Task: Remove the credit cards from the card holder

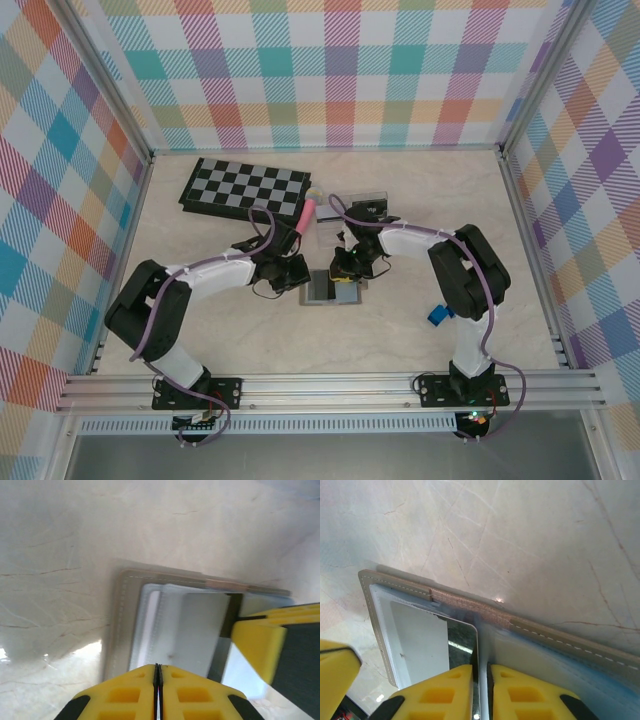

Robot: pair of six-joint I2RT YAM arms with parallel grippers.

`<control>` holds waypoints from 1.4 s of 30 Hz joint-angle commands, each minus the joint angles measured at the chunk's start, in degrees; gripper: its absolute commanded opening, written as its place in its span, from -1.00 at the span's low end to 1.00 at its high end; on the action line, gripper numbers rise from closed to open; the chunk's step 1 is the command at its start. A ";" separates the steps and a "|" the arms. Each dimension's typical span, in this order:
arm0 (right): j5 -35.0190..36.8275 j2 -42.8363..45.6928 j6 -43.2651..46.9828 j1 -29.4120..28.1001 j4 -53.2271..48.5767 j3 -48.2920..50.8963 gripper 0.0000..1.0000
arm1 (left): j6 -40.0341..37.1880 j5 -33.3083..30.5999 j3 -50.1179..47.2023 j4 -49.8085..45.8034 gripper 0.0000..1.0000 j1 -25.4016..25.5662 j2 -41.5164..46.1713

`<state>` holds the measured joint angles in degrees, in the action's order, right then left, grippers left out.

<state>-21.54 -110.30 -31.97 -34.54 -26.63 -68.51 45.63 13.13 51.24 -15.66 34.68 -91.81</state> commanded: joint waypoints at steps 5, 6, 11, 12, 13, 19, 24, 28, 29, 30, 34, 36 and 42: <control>-1.35 1.26 -0.45 0.16 0.31 1.53 -0.46 | 1.28 3.38 1.16 3.18 -0.82 0.24 -2.04; -1.55 1.39 -0.59 0.18 0.48 1.70 -0.45 | 1.41 3.40 1.19 3.10 -0.82 0.30 -2.51; -3.83 1.65 -1.23 0.25 2.27 2.77 -0.43 | 1.74 2.78 0.89 2.10 -0.86 0.30 -4.19; -4.24 1.58 -1.37 0.27 2.64 2.92 -0.43 | 1.84 2.61 0.85 1.72 -0.86 0.26 -4.53; -4.46 1.58 -1.51 0.27 2.84 3.01 -0.43 | 1.86 2.30 0.86 1.25 -0.87 0.28 -4.84; -7.15 0.64 -1.93 0.22 3.91 3.44 -0.46 | 2.06 -0.52 1.17 -4.95 -0.89 0.47 -6.44; -9.66 0.26 -2.82 0.31 6.17 4.94 -0.49 | 2.18 -1.83 1.17 -7.08 -0.89 0.67 -7.50; -11.11 0.00 -3.06 0.27 7.34 5.23 -0.53 | 2.09 -1.79 1.41 -7.19 -0.89 0.91 -8.02; -11.15 -0.05 -3.03 0.27 7.38 5.14 -0.55 | 2.02 -1.71 1.54 -7.11 -0.89 0.92 -8.11; -11.05 -0.09 -2.99 0.31 7.25 5.06 -0.58 | 2.07 -1.75 1.54 -7.09 -0.89 0.90 -8.10; -8.73 0.46 -2.46 0.35 5.67 4.75 -0.71 | 1.92 -2.37 1.63 -7.53 -0.89 0.91 -7.90; -6.56 1.12 -1.68 0.54 3.95 4.65 -0.78 | 1.90 -2.96 1.62 -8.05 -0.90 0.90 -7.78; -3.10 4.64 -0.30 2.44 0.84 7.05 -0.85 | 1.57 -3.54 1.63 -8.47 -0.88 0.88 -7.42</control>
<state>-28.25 -108.49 -33.78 -33.34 -21.41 -63.59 47.13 13.45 53.74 -17.91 35.22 -97.38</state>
